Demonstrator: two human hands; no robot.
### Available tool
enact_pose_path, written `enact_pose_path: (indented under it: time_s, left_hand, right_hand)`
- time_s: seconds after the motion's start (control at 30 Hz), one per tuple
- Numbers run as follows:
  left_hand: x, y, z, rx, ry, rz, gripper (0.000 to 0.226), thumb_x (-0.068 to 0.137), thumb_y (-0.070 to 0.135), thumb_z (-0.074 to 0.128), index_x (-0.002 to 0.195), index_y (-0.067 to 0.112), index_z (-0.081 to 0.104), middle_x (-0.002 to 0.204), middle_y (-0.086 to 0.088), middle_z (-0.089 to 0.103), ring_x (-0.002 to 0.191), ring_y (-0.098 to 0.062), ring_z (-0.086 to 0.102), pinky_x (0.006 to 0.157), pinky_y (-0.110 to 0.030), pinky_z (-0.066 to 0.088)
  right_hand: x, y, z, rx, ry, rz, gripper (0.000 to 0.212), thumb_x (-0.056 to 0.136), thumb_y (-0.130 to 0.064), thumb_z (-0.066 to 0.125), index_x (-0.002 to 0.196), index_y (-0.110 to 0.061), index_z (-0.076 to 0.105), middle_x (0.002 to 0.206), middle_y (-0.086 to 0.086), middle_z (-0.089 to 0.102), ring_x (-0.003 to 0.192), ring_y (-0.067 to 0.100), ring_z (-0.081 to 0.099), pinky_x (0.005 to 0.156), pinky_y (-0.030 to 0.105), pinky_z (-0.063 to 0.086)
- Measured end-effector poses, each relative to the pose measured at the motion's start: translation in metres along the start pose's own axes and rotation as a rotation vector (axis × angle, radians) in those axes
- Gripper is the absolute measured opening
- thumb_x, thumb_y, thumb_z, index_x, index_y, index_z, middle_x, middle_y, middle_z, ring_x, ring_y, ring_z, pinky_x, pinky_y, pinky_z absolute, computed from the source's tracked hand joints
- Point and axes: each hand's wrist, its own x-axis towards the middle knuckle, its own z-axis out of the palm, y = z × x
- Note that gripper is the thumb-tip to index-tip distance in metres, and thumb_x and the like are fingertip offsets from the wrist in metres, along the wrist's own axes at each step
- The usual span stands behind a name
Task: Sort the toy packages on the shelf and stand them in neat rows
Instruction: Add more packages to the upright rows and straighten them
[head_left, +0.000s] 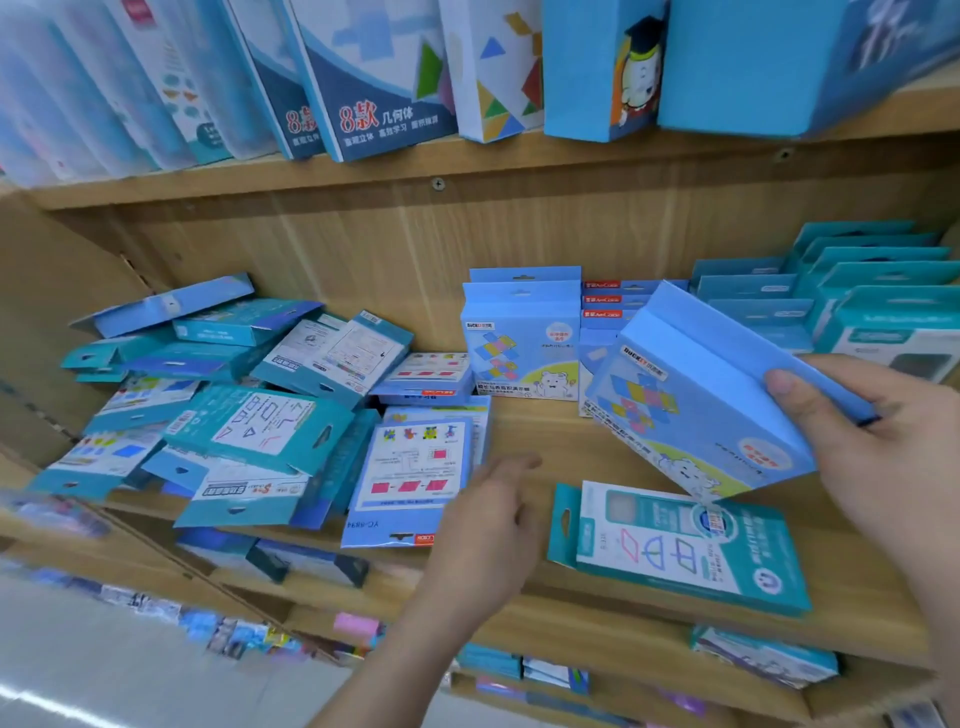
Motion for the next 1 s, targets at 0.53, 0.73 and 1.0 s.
enact_pose_path:
  time_s: [0.53, 0.73, 1.0]
  left_hand:
    - [0.128, -0.095, -0.082, 0.850, 0.098, 0.069, 0.035, 0.080, 0.002, 0.056, 0.111, 0.019, 0.054, 0.097, -0.007, 0.066, 0.088, -0.031, 0.064, 0.061, -0.034, 0.041]
    - [0.116, -0.090, -0.127, 0.741, 0.411, 0.169, 0.027, 0.068, -0.004, 0.063, 0.088, 0.013, 0.063, 0.072, -0.012, 0.065, 0.060, -0.034, 0.061, 0.046, -0.030, 0.031]
    - [0.050, -0.051, -0.159, 0.687, 0.761, 0.515, 0.033, 0.066, 0.001, 0.044, 0.085, 0.011, 0.069, 0.066, -0.006, 0.066, 0.058, -0.030, 0.061, 0.055, -0.032, 0.028]
  right_hand:
    - [0.065, -0.021, 0.092, 0.055, -0.189, -0.082, 0.022, 0.092, -0.026, 0.058, 0.073, -0.031, 0.068, 0.061, -0.015, 0.063, 0.054, 0.004, 0.050, 0.050, 0.019, 0.037]
    - [0.096, -0.020, 0.125, -0.130, -0.232, -0.141, 0.022, 0.092, -0.030, 0.057, 0.073, -0.023, 0.066, 0.062, -0.003, 0.059, 0.063, 0.019, 0.049, 0.062, 0.035, 0.042]
    - [0.109, -0.027, 0.135, -0.192, -0.230, -0.121, 0.021, 0.093, -0.029, 0.056, 0.081, -0.019, 0.071, 0.072, 0.003, 0.068, 0.072, 0.022, 0.062, 0.065, 0.039, 0.050]
